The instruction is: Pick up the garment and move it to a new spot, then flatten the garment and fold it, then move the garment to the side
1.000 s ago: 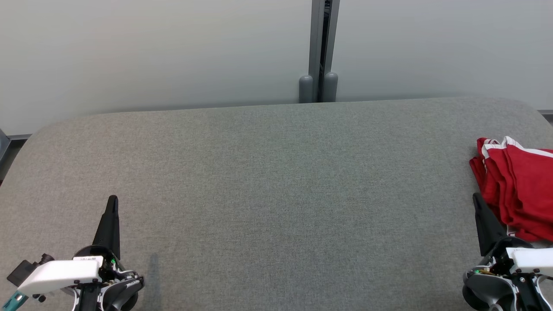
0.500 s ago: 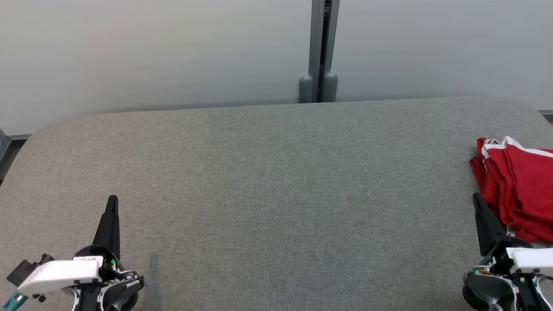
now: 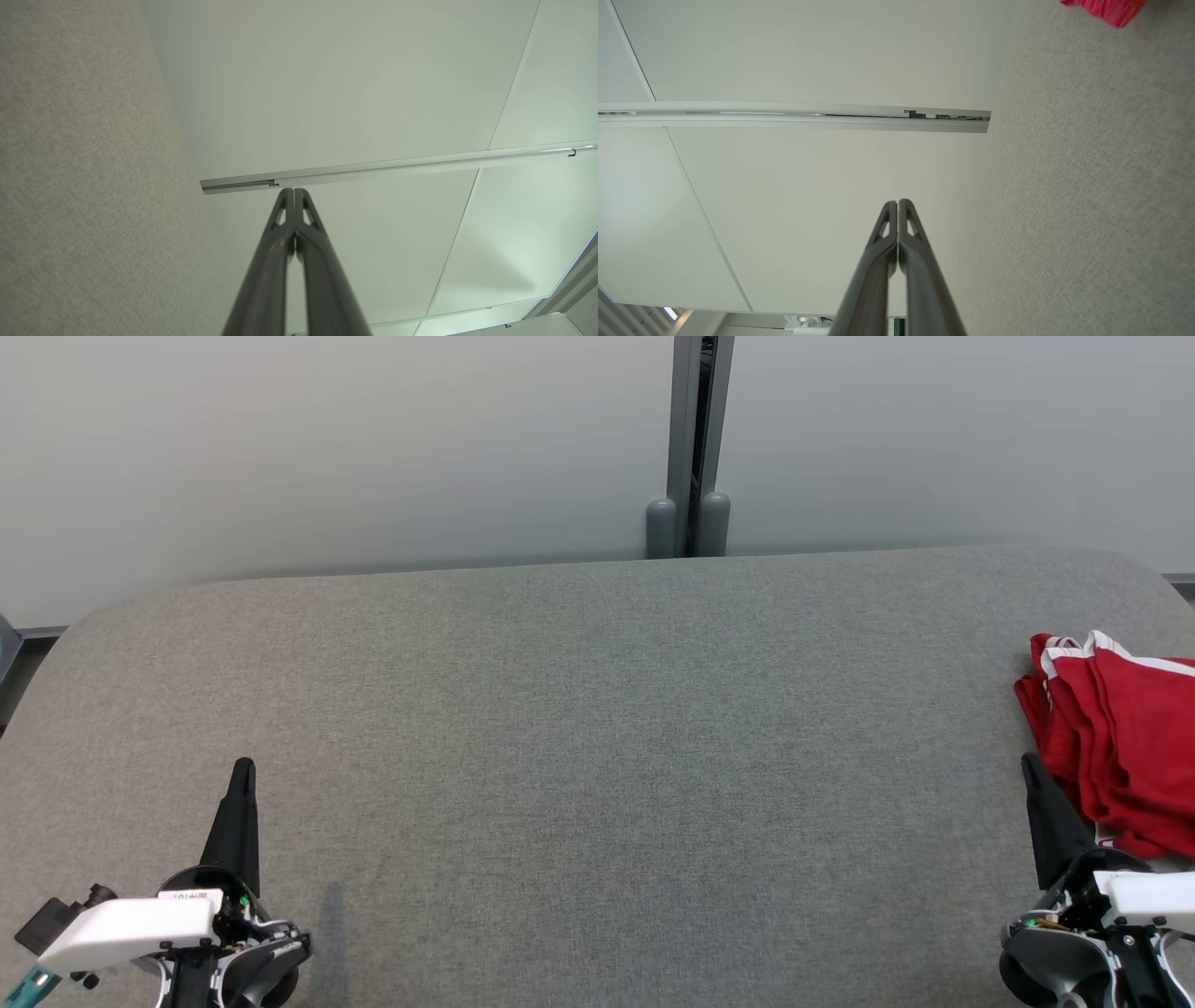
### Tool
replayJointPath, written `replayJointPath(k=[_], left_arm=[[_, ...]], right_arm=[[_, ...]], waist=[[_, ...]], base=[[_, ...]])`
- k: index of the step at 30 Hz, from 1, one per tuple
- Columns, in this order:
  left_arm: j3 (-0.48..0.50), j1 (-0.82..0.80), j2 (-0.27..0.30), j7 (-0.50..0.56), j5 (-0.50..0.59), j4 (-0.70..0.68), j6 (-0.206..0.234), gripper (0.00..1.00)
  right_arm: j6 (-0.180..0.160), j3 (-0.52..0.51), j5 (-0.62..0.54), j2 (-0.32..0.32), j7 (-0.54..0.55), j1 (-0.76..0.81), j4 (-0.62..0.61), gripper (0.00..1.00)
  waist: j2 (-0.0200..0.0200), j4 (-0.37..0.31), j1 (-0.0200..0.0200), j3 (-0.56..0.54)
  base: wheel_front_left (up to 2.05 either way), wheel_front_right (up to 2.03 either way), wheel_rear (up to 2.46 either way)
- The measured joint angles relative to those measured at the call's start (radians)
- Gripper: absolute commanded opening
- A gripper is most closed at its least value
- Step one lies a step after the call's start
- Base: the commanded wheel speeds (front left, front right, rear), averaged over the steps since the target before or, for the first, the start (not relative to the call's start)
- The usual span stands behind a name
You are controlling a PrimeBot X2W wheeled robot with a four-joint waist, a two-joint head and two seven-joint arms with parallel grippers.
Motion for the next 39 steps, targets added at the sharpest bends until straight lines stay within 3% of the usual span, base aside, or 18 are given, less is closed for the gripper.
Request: replayJointPath(k=[39], left_arm=[[0.0,0.0,0.0,0.0,0.0,0.0,0.0,0.0]], right_arm=[[0.0,0.0,0.0,0.0,0.0,0.0,0.0,0.0]], waist=[[0.0,0.0,0.0,0.0]], base=[[0.0,0.0,0.0]])
